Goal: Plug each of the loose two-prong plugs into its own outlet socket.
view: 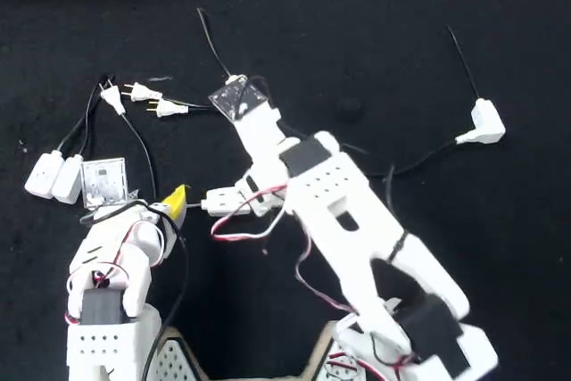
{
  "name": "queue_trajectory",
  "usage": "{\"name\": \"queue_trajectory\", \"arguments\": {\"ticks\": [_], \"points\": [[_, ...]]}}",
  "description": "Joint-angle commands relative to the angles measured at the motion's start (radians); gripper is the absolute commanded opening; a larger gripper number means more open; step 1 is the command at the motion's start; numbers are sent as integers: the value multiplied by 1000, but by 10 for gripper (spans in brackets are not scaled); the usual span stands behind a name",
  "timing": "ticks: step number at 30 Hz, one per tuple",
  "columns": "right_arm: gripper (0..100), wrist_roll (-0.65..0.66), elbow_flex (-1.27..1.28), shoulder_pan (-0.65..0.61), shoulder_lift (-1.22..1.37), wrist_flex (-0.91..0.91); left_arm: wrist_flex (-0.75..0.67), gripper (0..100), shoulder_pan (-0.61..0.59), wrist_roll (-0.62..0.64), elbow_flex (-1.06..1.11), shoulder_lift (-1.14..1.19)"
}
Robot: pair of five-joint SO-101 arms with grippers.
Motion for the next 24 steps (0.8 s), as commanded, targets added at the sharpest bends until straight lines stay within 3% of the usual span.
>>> {"name": "queue_trajectory", "arguments": {"ticks": [1, 9, 20, 24], "points": [[10, -9, -93, 18, 21, 58, -2, 267, -4, -37, -62, 6], [10, -6, -105, 18, 62, 74, -8, 268, -5, -46, -108, 98], [10, -5, -85, 26, 59, 69, -264, 269, 2, -40, -305, 763], [10, -5, -74, 68, 54, 71, -293, 270, 24, -44, -377, 942]]}}
